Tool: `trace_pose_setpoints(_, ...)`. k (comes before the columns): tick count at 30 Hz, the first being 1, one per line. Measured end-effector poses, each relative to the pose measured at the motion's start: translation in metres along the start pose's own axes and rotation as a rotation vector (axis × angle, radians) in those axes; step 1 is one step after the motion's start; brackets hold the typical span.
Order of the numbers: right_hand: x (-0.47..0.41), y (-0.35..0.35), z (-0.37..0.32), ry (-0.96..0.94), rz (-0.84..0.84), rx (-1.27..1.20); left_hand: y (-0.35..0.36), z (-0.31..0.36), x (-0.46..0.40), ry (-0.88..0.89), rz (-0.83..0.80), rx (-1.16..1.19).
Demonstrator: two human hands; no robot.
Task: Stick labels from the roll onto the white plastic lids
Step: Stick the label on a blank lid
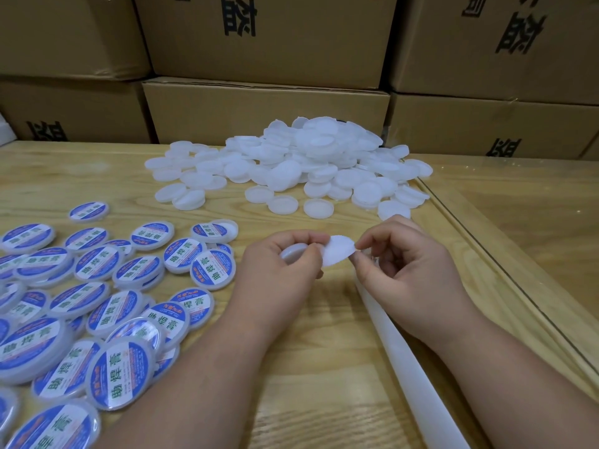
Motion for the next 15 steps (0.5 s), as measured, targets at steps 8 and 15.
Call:
trace_pose_setpoints(8, -0.001, 0.001, -0.003, 0.151, 0.073, -0.225, -0.002, 0.001, -0.002, -0.096, -0.115, 0.493)
trace_pose_setpoints(15, -0.005, -0.002, 0.008, 0.710, -0.136, -0.803, 0.005, 0.002, -0.006, -0.237, -0.213, 0.736)
Point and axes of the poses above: each hand's wrist, its own x-axis away from the middle knuckle, its own y-axis out of the palm, z = x × y, the point moved 2 cm from there along -x, towards the middle knuckle, and after that the axes turned 8 degrees about -x, right-handed, at the moved point
